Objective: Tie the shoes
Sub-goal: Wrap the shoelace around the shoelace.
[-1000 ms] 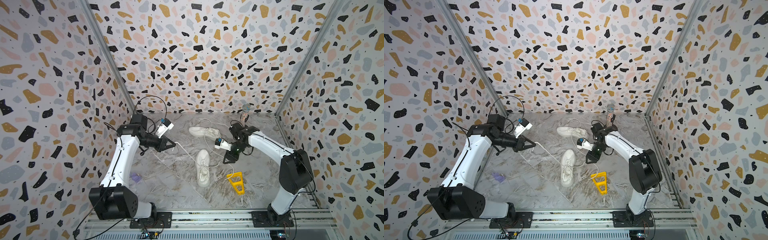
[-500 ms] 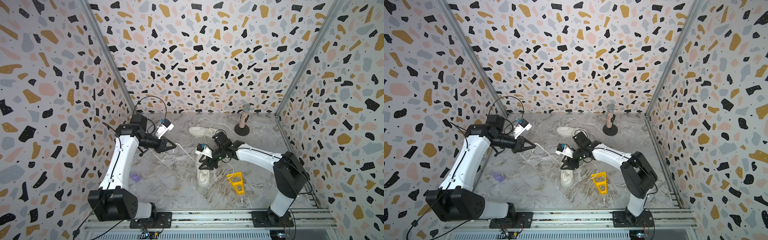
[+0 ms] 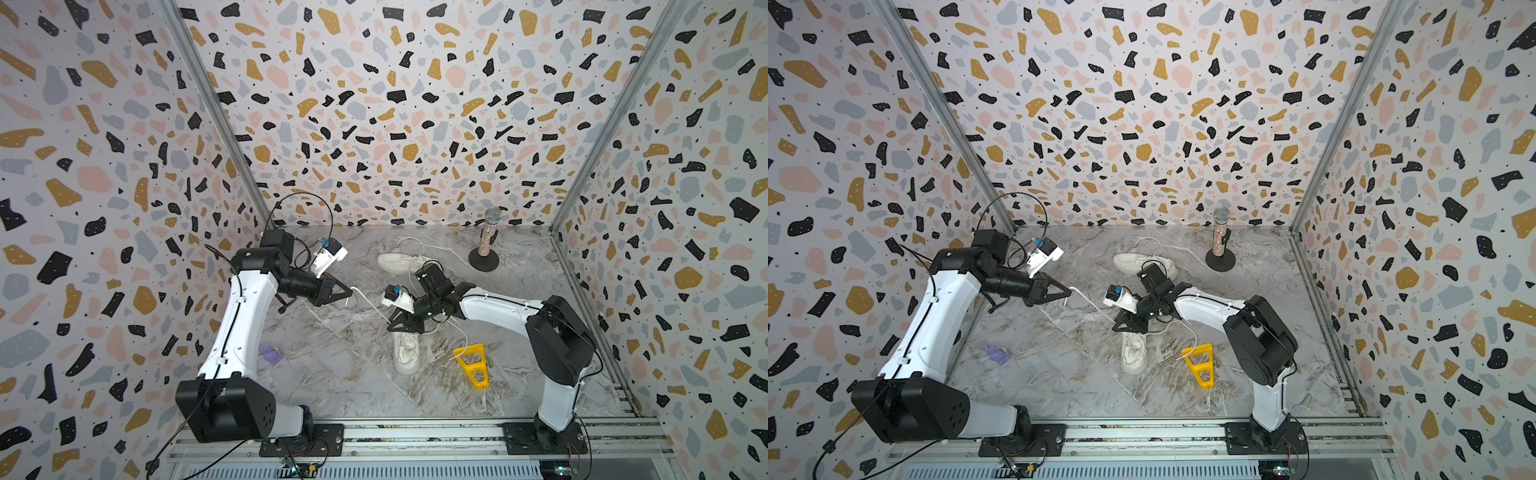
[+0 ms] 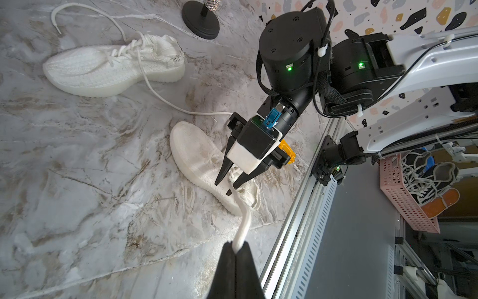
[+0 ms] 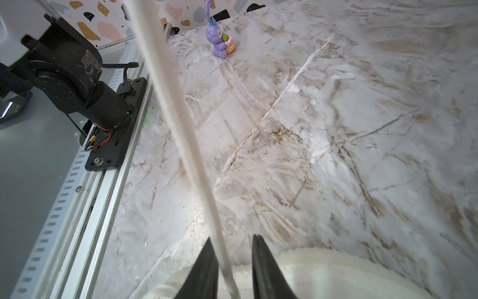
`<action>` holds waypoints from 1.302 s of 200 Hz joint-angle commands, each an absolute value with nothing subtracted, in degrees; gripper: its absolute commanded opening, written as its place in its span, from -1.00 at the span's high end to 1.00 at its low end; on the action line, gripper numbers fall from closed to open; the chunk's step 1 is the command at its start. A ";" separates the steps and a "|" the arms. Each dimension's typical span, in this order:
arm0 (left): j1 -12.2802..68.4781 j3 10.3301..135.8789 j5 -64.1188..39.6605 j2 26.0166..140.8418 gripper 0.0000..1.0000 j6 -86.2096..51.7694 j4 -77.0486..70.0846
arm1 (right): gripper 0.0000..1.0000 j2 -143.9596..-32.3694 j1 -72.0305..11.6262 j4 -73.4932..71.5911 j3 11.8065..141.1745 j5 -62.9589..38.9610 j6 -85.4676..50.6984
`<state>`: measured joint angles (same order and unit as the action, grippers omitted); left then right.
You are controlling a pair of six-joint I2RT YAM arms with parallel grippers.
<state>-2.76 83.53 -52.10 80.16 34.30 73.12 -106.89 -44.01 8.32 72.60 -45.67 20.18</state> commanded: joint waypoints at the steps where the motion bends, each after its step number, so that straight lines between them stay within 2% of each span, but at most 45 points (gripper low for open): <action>1: -2.54 84.55 -52.12 79.90 1.00 35.33 74.17 | 0.47 -105.83 -44.29 8.19 74.71 -47.44 19.34; 47: -2.55 83.70 -50.88 80.40 1.00 36.35 74.10 | 0.73 -104.66 -44.29 10.06 74.54 -47.03 20.49; 93: -2.55 77.46 -43.98 82.64 1.00 41.23 72.01 | 0.97 -101.79 -43.40 11.54 73.12 -45.96 19.73; 136: -0.92 68.97 -38.21 88.72 1.00 47.30 65.61 | 0.97 -99.21 -41.13 7.72 68.91 -47.53 16.35; 165: 3.25 67.35 -33.75 94.18 1.00 48.82 63.93 | 0.92 -99.24 -39.65 4.12 66.97 -49.90 13.68; 199: 9.00 66.88 -28.55 99.18 0.85 48.22 62.67 | 0.91 -99.93 -38.31 -0.25 64.78 -50.17 11.75; 225: 10.15 67.02 -27.88 100.85 0.71 47.47 62.01 | 0.90 -100.05 -37.55 -2.04 63.34 -51.10 10.91; 260: 10.28 67.63 -32.32 98.66 0.30 45.35 61.25 | 0.90 -100.84 -37.35 -3.55 62.60 -51.85 8.61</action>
<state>10.31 67.29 -29.47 101.03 46.48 61.25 -101.21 -37.54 -0.86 63.16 -49.98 11.14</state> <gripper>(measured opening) 0.293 0.052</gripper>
